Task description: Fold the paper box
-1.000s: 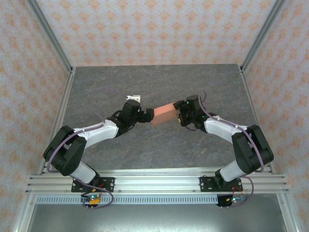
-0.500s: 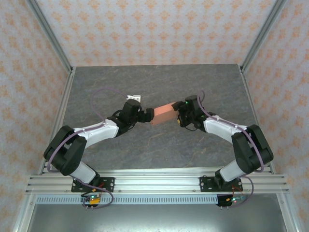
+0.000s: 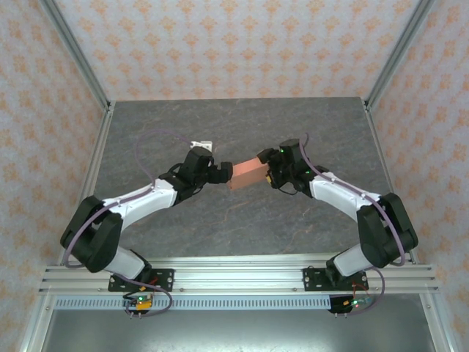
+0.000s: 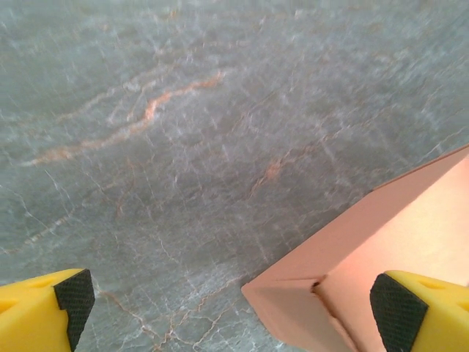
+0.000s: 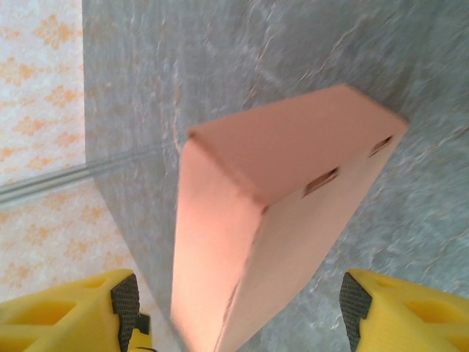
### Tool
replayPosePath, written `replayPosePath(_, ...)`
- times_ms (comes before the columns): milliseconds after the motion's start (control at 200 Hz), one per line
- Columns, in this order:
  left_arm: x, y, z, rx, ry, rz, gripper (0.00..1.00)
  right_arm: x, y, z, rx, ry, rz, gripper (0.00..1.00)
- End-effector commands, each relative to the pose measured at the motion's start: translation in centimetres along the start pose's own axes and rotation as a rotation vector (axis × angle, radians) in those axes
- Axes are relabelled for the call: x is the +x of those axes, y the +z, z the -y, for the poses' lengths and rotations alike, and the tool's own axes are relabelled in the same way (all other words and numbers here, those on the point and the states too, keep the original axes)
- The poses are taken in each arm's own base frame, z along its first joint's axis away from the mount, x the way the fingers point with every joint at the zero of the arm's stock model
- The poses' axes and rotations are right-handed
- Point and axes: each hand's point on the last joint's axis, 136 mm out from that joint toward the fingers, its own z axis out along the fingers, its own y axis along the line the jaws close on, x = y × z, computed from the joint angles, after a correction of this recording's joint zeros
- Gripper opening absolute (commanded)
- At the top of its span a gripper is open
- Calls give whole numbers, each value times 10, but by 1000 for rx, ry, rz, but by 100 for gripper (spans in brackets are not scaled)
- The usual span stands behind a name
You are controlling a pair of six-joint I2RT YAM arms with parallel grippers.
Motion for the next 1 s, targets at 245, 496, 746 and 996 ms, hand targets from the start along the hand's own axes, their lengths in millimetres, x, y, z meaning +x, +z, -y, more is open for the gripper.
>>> replayPosePath(245, -45, -36, -12, -77, 86, 88, 100, 28, 27, 46, 32, 108, -88, 74)
replayPosePath(496, -32, -35, -29, -133, 77, 59, 100, 30, 3, 4, -11, 17, -102, 75)
replayPosePath(746, -35, -40, -59, -213, -8, 83, 100, 51, 13, -20, -50, -15, -204, 75)
replayPosePath(996, -27, -37, -80, -284, -37, 48, 100, 59, 30, 4, 43, -32, -230, 75)
